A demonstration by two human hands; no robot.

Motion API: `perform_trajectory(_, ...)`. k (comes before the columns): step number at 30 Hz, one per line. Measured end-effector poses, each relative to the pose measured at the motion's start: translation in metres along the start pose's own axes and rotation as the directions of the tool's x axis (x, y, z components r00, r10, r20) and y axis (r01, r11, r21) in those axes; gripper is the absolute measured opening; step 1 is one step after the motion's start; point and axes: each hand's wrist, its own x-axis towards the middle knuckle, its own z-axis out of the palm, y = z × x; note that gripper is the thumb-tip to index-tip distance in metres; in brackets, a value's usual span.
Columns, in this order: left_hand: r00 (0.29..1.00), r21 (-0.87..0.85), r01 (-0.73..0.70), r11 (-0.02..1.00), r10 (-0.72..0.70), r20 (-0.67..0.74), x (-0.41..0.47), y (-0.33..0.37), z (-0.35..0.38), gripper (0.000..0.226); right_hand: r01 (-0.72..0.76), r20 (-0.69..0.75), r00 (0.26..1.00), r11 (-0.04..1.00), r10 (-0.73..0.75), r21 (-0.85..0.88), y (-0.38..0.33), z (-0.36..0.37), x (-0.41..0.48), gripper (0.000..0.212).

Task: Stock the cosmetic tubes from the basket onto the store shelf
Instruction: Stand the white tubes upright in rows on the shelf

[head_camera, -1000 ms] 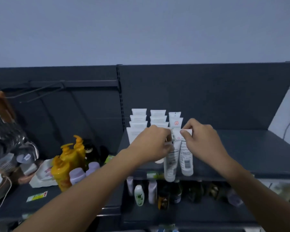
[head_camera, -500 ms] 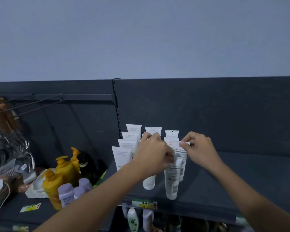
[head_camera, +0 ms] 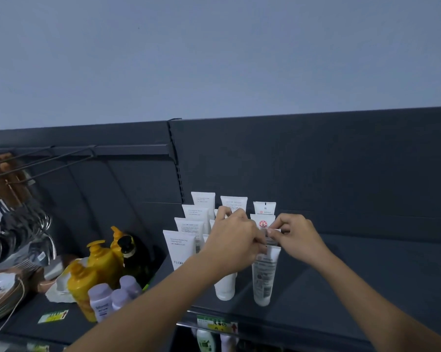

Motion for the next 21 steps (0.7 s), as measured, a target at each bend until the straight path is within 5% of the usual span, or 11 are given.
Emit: perform_trajectory(21,0.999,0.023,-0.034,0.999,0.034,0.005,-0.0025,-0.0048,0.0096,0.035,-0.028,0.08,0.996,0.998,0.024,0.05,-0.0029,-0.0017,-0.0003,0.007)
